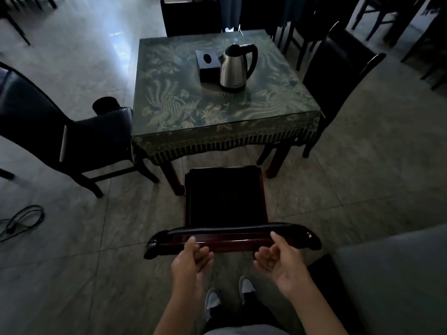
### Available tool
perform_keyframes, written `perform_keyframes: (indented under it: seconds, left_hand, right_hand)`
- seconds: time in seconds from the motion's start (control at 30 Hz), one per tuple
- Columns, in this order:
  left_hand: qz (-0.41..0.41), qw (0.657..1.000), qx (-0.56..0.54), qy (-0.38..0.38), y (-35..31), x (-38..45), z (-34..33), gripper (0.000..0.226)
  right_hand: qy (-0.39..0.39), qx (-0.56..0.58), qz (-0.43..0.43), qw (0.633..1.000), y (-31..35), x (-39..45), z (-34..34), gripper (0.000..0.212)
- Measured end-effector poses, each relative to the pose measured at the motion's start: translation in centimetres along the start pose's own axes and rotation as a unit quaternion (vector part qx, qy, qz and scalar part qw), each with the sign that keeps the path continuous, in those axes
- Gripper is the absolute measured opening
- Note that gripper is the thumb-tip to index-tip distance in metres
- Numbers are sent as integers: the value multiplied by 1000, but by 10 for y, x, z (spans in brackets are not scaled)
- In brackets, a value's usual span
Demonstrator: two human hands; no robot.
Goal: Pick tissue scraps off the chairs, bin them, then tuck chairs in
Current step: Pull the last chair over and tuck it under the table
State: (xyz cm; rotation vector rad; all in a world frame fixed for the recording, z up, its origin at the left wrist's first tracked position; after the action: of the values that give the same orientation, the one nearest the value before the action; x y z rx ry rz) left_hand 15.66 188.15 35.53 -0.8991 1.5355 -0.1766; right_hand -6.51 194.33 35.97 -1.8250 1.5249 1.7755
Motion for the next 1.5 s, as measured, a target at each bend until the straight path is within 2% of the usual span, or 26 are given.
perform_keyframes:
  seconds: [0.2,0.3,0.4,0.53,0.67,0.77,0.97,1.07,1.17,1.23,1.3,1.37,1.43,1.5]
  left_hand:
    - [49,993,-88,-54,8,6,2,32]
    - [83,992,-80,-54,16,11,2,37]
    - [98,987,-127,-30,13,23,-2,40]
    - [126,969,-210,19,5,35,-9,37]
    - [113,972,-206,10,2,43,-8,29]
    - [111,975,-192,13,3,45,-6,21]
    - [115,979,-170,-10,6,56,-1,24]
    - [107,981,-161,-10,6,64,2,23]
    - [98,982,-163,-9,0,70,3,25]
    - [84,984,-159,-12,-9,74,5,27]
    - [67,986,-150,-14,-17,78,7,26]
    - [53,987,-148,-22,-23,80,8,26]
    - [44,988,-149,-25,-27,82,7,25]
    - [39,988,-149,-25,-31,85,8,22]
  right_hand:
    - [-67,-5,-12,998,-4,13,2,47]
    - [-91,12,-27,995,-8,16,5,46]
    - [-107,29,-52,992,-16,20,8,42]
    - [-85,74,-61,992,-23,30,1,40]
    - [-35,227,-50,972,-14,43,-16,38]
    - [-43,272,-41,961,-14,48,-19,39]
    - [-102,237,-16,966,-20,55,-11,45]
    - [-100,218,-4,971,-23,62,-11,43]
    - [-92,197,20,976,-22,66,-12,27]
    - [-58,148,50,986,-20,65,-15,14]
    - [-36,134,52,989,-21,67,-20,10]
    - [-51,140,44,988,-21,66,-27,21]
    - [-80,221,14,972,-21,65,-36,38]
    - [-77,236,14,969,-20,66,-44,41]
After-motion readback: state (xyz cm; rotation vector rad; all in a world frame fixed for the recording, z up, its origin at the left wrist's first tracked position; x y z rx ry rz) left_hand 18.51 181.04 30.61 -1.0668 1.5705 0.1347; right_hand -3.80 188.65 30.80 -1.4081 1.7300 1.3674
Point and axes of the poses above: each hand's wrist, its own x-axis towards the middle knuckle, its own z-axis out of the back of the hand, y = z × x, the point moved 6 cm from there along x, towards the middle knuckle, and after that the axes turned 2 degrees about y, right-handed, at the moved point
